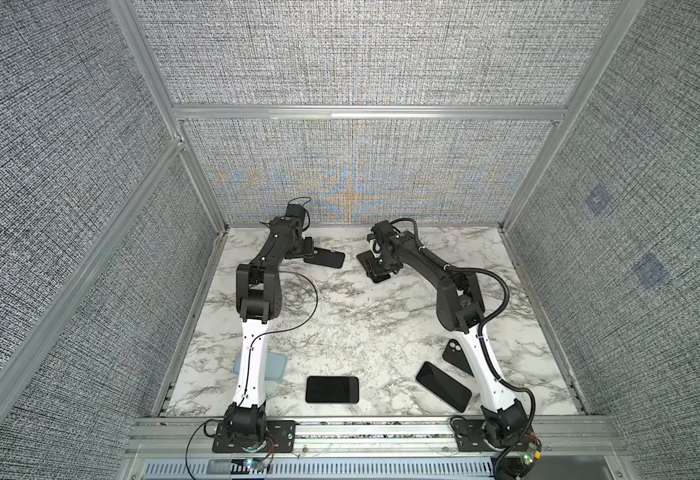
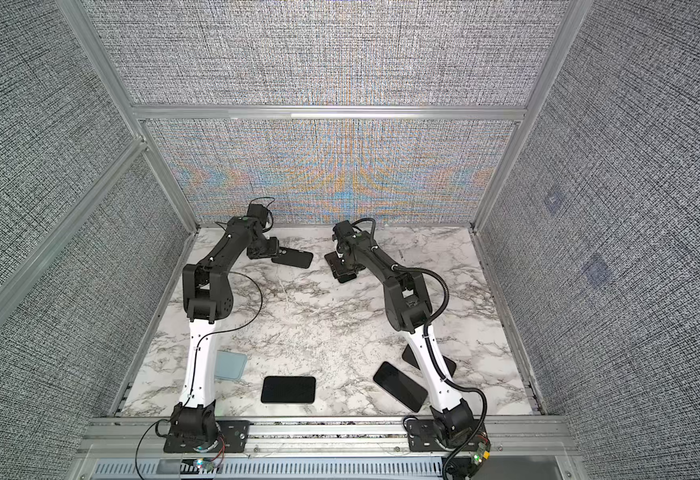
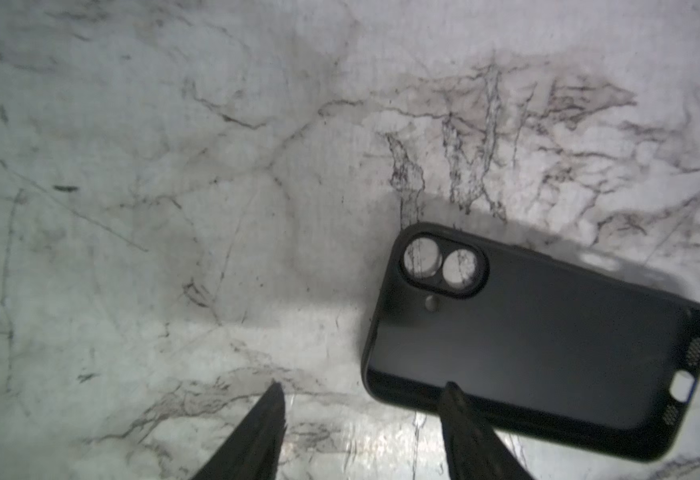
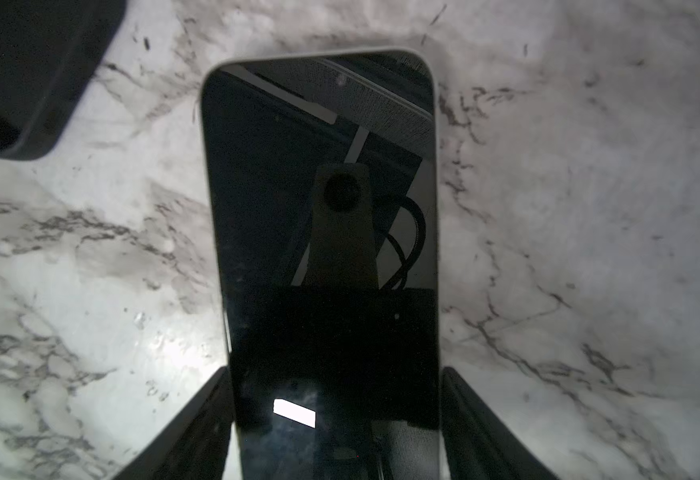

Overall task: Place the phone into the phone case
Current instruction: 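Close the left gripper on the black case edge while the right gripper grasps the phone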

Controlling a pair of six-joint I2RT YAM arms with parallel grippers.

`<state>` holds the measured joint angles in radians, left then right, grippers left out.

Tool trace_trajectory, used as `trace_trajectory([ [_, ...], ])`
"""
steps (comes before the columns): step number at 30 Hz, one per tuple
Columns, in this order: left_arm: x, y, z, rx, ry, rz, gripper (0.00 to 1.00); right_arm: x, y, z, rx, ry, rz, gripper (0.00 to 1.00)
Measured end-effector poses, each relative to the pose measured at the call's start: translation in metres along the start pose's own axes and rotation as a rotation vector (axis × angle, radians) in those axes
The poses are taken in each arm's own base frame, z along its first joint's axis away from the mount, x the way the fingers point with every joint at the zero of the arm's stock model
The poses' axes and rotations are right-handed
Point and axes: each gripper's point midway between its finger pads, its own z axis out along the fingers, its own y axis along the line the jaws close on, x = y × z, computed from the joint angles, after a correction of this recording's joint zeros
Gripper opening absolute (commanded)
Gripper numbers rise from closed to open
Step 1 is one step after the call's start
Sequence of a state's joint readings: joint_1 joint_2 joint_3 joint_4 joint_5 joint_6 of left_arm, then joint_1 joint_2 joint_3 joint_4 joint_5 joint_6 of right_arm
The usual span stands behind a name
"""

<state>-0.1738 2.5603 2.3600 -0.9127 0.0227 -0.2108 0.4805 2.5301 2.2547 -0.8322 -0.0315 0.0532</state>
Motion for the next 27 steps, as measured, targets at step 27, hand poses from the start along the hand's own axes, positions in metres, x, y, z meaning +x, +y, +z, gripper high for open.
trace_trajectory([
  [27, -0.003, -0.016, 0.027, 0.097, -0.015, 0.067, 0.22, 0.07, 0.004, -0.031, -0.027, 0.094, 0.03, 0.61],
])
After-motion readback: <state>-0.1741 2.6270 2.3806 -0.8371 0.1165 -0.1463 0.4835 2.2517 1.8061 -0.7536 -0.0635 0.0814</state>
